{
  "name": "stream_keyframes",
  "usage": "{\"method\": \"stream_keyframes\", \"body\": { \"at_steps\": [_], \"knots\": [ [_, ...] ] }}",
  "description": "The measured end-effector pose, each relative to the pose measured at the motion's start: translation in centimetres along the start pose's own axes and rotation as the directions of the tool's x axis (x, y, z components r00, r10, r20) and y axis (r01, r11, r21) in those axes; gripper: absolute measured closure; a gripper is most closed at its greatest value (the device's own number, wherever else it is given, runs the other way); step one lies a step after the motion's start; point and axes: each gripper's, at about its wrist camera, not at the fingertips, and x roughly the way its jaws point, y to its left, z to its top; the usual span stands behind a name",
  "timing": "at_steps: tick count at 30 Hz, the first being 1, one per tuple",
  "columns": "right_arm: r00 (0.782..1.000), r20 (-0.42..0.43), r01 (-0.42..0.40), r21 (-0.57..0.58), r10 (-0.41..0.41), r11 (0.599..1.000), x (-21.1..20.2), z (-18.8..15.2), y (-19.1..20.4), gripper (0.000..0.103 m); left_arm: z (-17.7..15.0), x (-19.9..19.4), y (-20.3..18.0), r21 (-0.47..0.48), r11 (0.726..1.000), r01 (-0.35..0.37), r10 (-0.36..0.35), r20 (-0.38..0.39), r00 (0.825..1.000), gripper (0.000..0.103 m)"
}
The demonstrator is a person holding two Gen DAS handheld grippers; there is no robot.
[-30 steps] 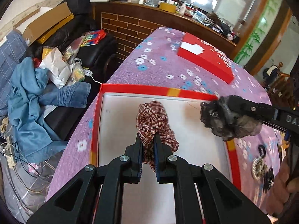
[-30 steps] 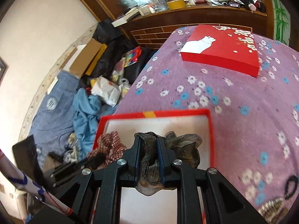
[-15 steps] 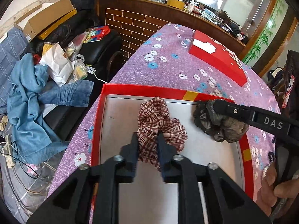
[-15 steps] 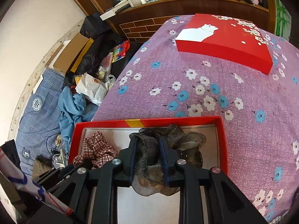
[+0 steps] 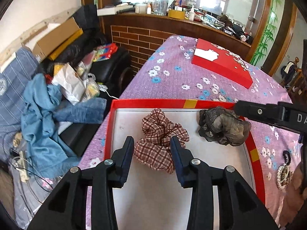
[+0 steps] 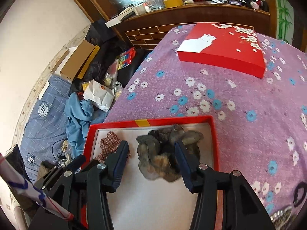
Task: Organize jewelry
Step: 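Open both grippers to drop the scrunchies into the tray, then move both grippers back to the jewelry pile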
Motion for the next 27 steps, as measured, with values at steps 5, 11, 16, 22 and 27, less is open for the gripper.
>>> {"method": "stream_keyframes", "body": {
  "at_steps": [5, 11, 16, 22, 27],
  "knots": [
    [1.0, -0.009, 0.015, 0.031, -0.014, 0.999, -1.0, -1.9, -0.9, 0.044, -0.5, -1.6, -0.5, 0.033, 0.999, -0.027, 0.026, 0.032, 0.999, 0.06],
    [0.999, -0.026, 0.034, 0.082, -0.032, 0.996, -2.5, -4.3, -2.6, 0.044, -1.4, -3.0, -1.9, 0.085, 0.995, -0.053, 0.048, 0.057, 0.997, 0.057],
    [0.998, -0.028, 0.055, 0.13, -0.052, 0.99, -5.1, -7.2, -4.7, 0.044, -2.3, -4.2, -4.0, 0.143, 0.988, -0.051, 0.041, 0.075, 0.996, 0.053],
    [0.997, -0.004, 0.081, 0.25, -0.082, 0.965, -10.8, -12.5, -9.1, 0.044, -4.0, -5.7, -7.2, 0.191, 0.981, 0.03, -0.039, 0.048, 0.998, 0.052],
    [0.985, 0.011, 0.152, 0.395, -0.17, 0.906, -16.7, -17.6, -15.1, 0.044, -6.2, -6.9, -11.7, 0.251, 0.959, 0.131, -0.133, -0.007, 0.991, 0.052]
  ]
}}
